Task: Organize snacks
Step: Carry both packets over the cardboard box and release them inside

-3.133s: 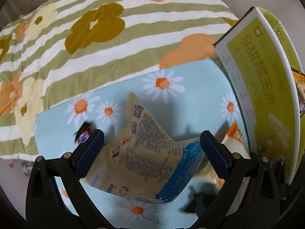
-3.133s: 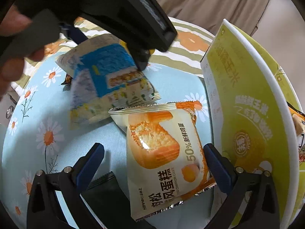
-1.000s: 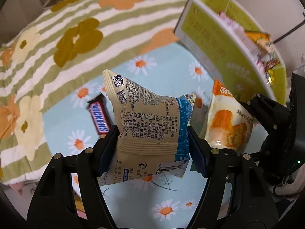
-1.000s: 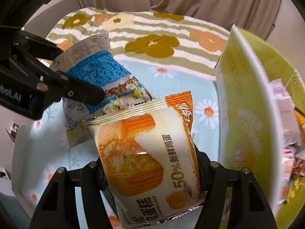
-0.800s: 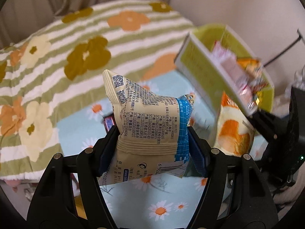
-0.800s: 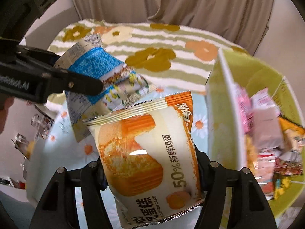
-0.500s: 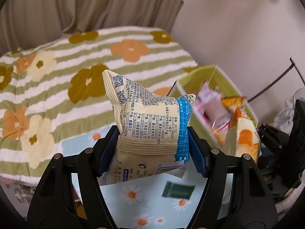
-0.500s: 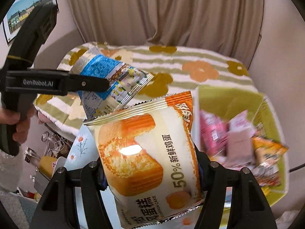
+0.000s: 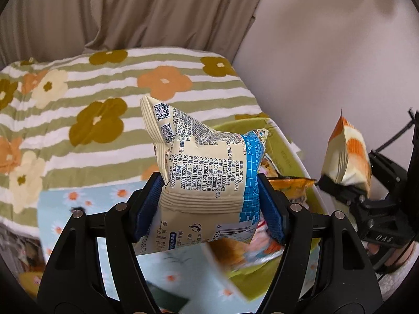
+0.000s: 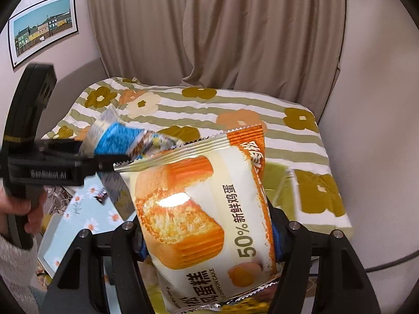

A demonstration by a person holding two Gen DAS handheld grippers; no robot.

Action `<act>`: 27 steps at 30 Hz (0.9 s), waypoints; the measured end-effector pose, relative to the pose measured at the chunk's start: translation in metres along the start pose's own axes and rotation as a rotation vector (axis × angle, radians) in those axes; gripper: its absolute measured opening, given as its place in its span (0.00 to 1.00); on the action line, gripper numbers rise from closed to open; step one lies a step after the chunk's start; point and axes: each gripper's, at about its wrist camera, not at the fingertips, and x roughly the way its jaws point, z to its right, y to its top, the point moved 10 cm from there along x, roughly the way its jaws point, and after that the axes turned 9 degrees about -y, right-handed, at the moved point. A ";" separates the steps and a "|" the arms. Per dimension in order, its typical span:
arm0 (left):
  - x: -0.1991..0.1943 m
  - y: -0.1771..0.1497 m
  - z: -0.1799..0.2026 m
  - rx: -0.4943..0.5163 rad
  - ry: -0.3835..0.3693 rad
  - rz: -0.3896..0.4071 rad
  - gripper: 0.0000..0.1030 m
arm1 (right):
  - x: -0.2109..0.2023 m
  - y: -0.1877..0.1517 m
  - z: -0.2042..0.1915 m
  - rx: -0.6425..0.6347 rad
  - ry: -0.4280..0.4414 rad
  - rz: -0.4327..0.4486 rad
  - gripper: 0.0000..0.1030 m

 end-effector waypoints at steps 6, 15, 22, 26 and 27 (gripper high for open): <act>0.055 -0.017 0.026 -0.063 0.035 -0.044 0.66 | 0.030 -0.009 0.047 0.034 0.043 -0.065 0.60; 0.105 -0.033 0.018 -0.088 0.129 -0.131 1.00 | 0.065 -0.019 0.070 0.083 0.090 -0.139 0.60; 0.100 -0.053 0.010 -0.119 0.120 -0.157 1.00 | 0.084 -0.023 0.070 0.104 0.112 -0.185 0.60; 0.090 -0.060 0.011 -0.112 0.118 -0.152 1.00 | 0.100 -0.023 0.068 0.130 0.113 -0.207 0.62; 0.087 -0.060 0.012 -0.107 0.125 -0.148 1.00 | 0.103 -0.023 0.067 0.137 0.107 -0.213 0.64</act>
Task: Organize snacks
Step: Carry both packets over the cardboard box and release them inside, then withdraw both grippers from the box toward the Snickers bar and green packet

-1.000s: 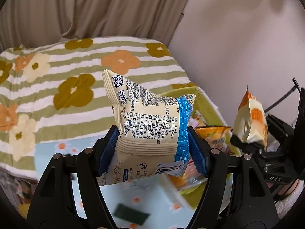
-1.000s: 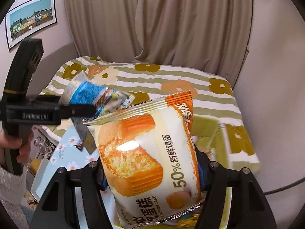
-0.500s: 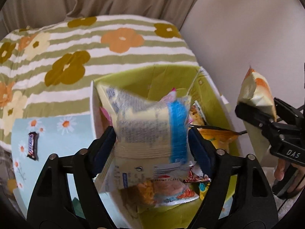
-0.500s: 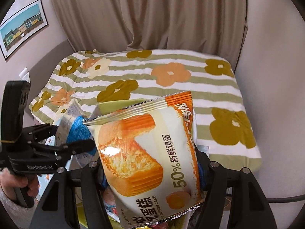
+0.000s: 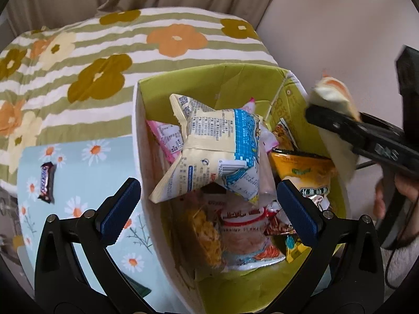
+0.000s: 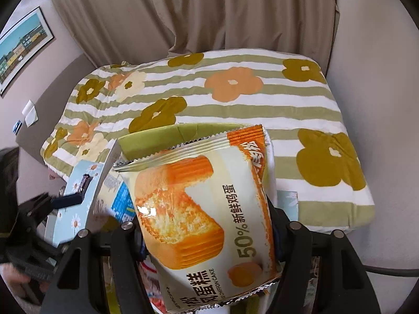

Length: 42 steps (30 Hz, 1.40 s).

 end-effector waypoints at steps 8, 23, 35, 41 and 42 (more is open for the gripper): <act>-0.026 -0.008 -0.010 -0.009 0.044 0.054 1.00 | -0.013 0.002 -0.004 -0.035 0.000 0.082 1.00; -0.119 -0.028 -0.065 -0.066 0.202 0.181 1.00 | -0.073 -0.002 -0.048 -0.128 0.041 0.188 1.00; -0.184 -0.040 -0.168 -0.054 0.252 0.226 1.00 | -0.114 -0.024 -0.159 -0.153 0.053 0.293 1.00; -0.184 -0.057 -0.222 -0.001 0.218 0.162 1.00 | -0.110 -0.040 -0.238 -0.150 0.074 0.302 1.00; -0.182 -0.060 -0.233 0.002 0.203 0.149 1.00 | -0.105 -0.044 -0.250 -0.159 0.066 0.292 1.00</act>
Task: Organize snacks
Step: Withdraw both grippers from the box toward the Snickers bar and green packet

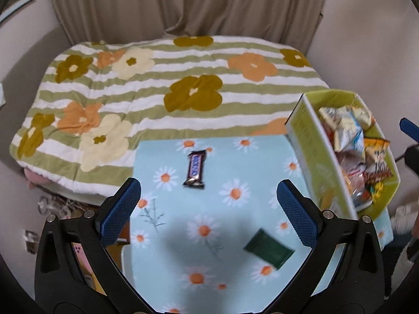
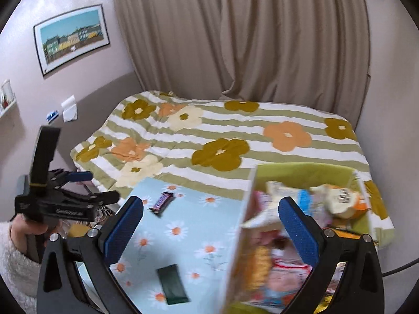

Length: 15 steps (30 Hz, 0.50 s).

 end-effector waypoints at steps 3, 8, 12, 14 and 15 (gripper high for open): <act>0.011 -0.007 -0.021 0.013 -0.040 -0.027 1.00 | 0.017 -0.016 -0.030 0.013 0.001 -0.039 1.00; 0.037 -0.015 -0.042 0.028 -0.129 -0.080 1.00 | 0.047 -0.049 -0.068 0.035 -0.013 -0.113 1.00; 0.064 -0.018 -0.051 0.039 -0.172 -0.123 0.97 | 0.070 -0.076 -0.086 0.026 -0.019 -0.174 1.00; 0.083 -0.018 -0.054 0.026 -0.195 -0.151 0.93 | 0.081 -0.092 -0.088 0.019 -0.025 -0.213 1.00; 0.090 -0.019 -0.054 0.021 -0.206 -0.165 0.88 | 0.084 -0.101 -0.090 0.014 -0.028 -0.230 1.00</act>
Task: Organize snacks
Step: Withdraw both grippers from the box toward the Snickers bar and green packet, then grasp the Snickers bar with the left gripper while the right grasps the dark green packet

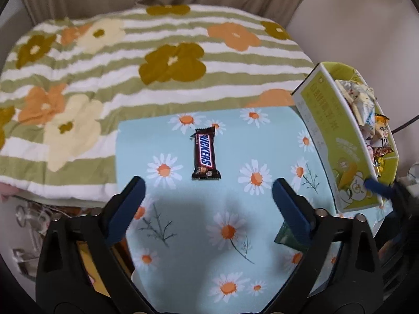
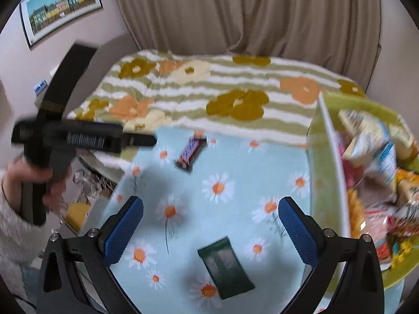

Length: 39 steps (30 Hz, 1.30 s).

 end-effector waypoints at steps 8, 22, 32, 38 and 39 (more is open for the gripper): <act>0.062 0.009 -0.011 0.007 0.004 -0.078 0.83 | 0.049 -0.055 0.003 -0.126 -0.065 -0.149 0.86; 0.122 0.015 -0.026 0.017 0.076 -0.169 0.50 | 0.071 -0.104 -0.006 -0.294 -0.015 -0.238 0.72; 0.117 0.012 -0.024 0.060 0.086 -0.169 0.25 | 0.072 -0.119 -0.012 -0.360 0.012 -0.252 0.69; 0.107 0.008 -0.018 0.061 0.084 -0.151 0.25 | 0.078 -0.115 -0.011 -0.374 0.020 -0.245 0.58; 0.104 0.008 -0.017 0.058 0.082 -0.147 0.25 | 0.078 -0.115 -0.011 -0.377 0.022 -0.240 0.54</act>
